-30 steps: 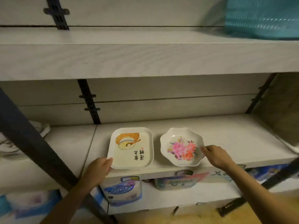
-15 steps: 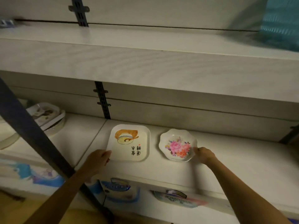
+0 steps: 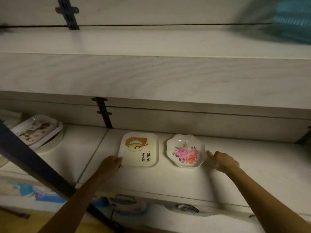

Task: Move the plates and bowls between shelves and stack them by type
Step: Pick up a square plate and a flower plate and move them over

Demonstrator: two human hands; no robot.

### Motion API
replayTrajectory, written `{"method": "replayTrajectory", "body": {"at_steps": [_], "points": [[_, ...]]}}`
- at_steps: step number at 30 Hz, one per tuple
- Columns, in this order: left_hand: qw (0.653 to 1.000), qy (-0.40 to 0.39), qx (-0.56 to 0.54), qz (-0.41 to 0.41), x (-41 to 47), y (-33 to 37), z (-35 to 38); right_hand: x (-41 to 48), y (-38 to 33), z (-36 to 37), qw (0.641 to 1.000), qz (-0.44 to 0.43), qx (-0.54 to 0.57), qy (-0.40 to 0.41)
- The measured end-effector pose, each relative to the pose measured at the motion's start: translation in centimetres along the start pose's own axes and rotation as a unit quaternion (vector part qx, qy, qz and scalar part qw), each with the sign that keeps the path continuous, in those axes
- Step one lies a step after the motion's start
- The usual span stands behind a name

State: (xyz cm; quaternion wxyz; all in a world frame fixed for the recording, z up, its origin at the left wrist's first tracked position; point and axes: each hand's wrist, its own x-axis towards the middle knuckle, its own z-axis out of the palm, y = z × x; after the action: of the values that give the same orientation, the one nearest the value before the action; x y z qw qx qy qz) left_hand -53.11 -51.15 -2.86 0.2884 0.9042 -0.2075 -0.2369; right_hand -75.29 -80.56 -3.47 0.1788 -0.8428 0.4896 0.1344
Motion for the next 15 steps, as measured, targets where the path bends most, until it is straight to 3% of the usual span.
{"method": "replayTrajectory", "body": {"at_steps": [15], "points": [[0.999, -0.022, 0.047, -0.016, 5.3, 0.7, 3.2, -5.0, 2.0, -1.7, 0.998, -0.057, 0.012, -0.009]]}}
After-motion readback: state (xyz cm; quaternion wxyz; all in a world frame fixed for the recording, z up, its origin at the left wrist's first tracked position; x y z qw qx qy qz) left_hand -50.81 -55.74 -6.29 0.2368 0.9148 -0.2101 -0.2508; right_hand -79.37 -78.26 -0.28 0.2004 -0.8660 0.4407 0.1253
